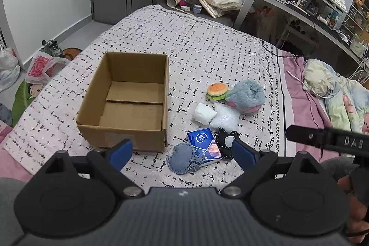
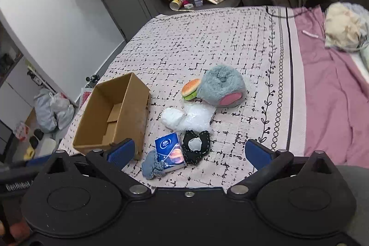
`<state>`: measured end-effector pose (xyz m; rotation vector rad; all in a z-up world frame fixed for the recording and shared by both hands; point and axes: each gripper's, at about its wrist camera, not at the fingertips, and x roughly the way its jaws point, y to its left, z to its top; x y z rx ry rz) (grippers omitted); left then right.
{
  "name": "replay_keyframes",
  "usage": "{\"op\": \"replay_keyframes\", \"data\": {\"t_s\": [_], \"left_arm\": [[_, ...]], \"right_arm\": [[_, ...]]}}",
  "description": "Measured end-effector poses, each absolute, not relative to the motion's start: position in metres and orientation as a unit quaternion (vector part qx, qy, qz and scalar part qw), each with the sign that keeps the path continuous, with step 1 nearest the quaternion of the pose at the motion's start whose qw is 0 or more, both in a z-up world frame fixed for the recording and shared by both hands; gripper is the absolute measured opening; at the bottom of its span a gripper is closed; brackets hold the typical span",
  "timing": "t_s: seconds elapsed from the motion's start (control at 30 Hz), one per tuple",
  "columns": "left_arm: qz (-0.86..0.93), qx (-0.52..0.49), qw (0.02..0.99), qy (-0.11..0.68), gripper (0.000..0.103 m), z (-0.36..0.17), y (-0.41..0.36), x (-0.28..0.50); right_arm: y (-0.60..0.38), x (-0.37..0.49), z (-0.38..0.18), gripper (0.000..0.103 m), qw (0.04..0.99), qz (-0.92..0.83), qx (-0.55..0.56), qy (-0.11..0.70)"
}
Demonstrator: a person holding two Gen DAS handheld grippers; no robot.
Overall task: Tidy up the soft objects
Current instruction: 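Grasp the denim heart pad with the left tool while the right tool grasps the black scrunchie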
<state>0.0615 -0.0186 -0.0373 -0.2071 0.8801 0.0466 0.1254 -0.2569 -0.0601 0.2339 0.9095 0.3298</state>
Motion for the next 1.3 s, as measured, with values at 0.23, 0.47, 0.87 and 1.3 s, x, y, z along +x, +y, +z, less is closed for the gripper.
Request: {"op": "replay_keyframes", "data": {"t_s": [0.23,0.47,0.87,1.3], "left_arm": [[0.029,-0.115,0.890,0.441,0.090,-0.060,-0.017,0.080],[0.041,-0.119,0.882,0.454,0.086,-0.082,-0.023,0.098],[0.058,-0.118,0.863,0.487,0.073,-0.128,-0.029,0.116],[0.057,-0.093,0.864,0.491,0.067,-0.158,-0.039,0.124]], "right_arm": [[-0.247,0.148,-0.076,0.096,0.862,0.159,0.127,0.465],[-0.242,0.172,-0.095,0.096,0.848,0.147,0.159,0.484],[-0.236,0.194,-0.141,0.096,0.832,0.146,0.172,0.507],[-0.240,0.216,-0.169,0.088,0.803,0.146,0.225,0.532]]}}
